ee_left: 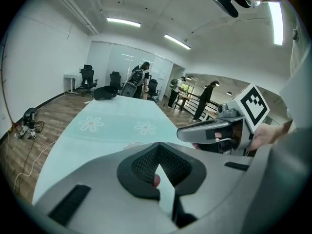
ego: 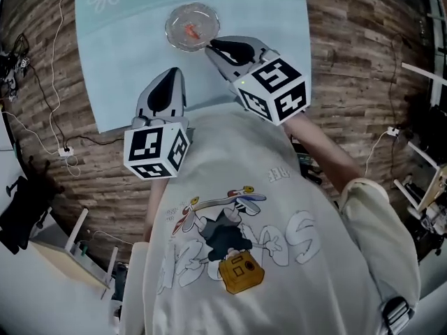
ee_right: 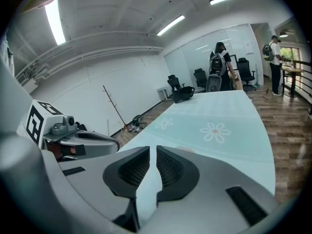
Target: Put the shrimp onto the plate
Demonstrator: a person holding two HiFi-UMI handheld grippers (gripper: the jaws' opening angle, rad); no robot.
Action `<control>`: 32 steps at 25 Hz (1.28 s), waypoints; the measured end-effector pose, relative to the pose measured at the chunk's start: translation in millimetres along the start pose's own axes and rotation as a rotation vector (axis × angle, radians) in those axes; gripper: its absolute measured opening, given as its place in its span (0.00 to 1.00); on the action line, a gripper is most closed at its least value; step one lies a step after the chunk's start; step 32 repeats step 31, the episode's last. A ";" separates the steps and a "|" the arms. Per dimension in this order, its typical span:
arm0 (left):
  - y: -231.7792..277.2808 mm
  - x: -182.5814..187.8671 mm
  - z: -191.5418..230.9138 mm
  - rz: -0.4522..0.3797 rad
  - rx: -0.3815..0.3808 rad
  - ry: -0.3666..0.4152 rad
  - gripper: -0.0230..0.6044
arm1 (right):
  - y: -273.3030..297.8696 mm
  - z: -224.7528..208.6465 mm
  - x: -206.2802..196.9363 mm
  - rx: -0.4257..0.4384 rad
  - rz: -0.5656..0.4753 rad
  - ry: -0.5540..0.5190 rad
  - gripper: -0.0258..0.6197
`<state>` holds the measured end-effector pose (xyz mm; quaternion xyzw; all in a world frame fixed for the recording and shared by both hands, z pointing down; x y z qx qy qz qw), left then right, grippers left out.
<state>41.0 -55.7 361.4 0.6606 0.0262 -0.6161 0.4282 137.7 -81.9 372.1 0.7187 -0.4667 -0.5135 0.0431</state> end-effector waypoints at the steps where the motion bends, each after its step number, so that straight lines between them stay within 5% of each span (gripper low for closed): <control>1: 1.2 0.4 -0.7 0.000 0.003 0.005 0.05 | -2.4 0.9 0.3 0.012 0.006 -0.008 0.13; 10: 4.0 5.4 -18.3 -0.021 -0.004 0.027 0.05 | -26.5 14.1 -1.7 0.028 -0.037 -0.069 0.13; 32: 17.5 8.6 -32.9 -0.010 -0.025 0.049 0.05 | -37.1 -13.3 -8.2 0.008 -0.042 -0.023 0.13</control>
Point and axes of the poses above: the fingertips, and each gripper's own axes: y forward along the fingers, z to its left, x out of its top, the point moved 2 cm from there along -y, backward along the fingers, and after that the axes turned 9 degrees about y, right-handed, at the moved point
